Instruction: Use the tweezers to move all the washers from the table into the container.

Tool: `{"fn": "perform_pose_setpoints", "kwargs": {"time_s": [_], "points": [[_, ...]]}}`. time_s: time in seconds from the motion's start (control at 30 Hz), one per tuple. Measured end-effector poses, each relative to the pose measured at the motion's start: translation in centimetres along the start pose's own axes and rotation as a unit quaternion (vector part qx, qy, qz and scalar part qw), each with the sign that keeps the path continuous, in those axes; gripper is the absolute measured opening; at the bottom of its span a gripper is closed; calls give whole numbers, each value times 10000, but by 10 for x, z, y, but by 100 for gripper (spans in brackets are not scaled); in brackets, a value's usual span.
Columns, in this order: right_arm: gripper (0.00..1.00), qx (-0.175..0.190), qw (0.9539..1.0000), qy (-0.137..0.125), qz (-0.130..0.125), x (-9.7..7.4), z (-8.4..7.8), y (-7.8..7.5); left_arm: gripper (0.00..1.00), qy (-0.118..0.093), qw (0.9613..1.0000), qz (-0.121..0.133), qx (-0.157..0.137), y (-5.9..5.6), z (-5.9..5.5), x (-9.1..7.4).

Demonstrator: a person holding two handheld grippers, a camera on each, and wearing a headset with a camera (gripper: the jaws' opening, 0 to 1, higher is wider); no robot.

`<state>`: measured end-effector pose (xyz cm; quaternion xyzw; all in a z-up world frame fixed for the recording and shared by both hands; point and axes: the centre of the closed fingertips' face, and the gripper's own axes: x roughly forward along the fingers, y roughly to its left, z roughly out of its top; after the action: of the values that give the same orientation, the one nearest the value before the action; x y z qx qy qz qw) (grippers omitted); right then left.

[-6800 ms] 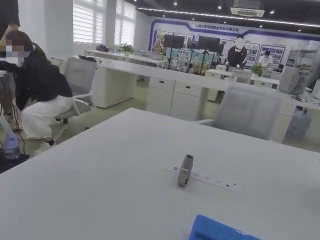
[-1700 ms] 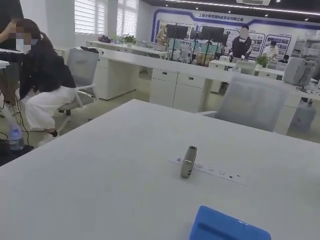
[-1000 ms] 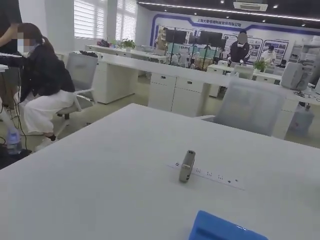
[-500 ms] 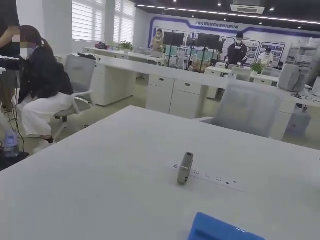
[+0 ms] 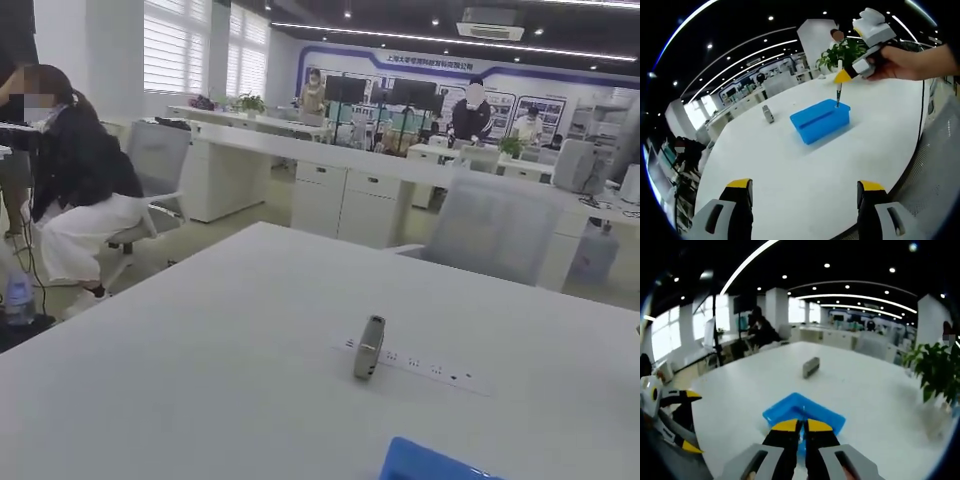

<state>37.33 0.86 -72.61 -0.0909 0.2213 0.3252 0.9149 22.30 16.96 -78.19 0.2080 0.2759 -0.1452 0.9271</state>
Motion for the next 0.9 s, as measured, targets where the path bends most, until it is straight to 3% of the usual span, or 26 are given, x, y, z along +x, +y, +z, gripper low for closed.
{"fn": "perform_pose_setpoints", "kwargs": {"time_s": [0.27,0.43,0.57,0.9], "points": [[0,-94,9991,383,-161,27,-26,-14,88,46,10000,-29,49,-2,-2,1],[0,152,9983,555,-121,36,-40,-15,87,88,9999,-35,79,-2,-3,1],[0,133,9976,676,-78,42,-51,-13,87,123,9999,-25,97,-2,-4,2],[1,181,9975,689,-33,48,-54,-10,87,148,9999,-24,86,-1,-5,3]]}}
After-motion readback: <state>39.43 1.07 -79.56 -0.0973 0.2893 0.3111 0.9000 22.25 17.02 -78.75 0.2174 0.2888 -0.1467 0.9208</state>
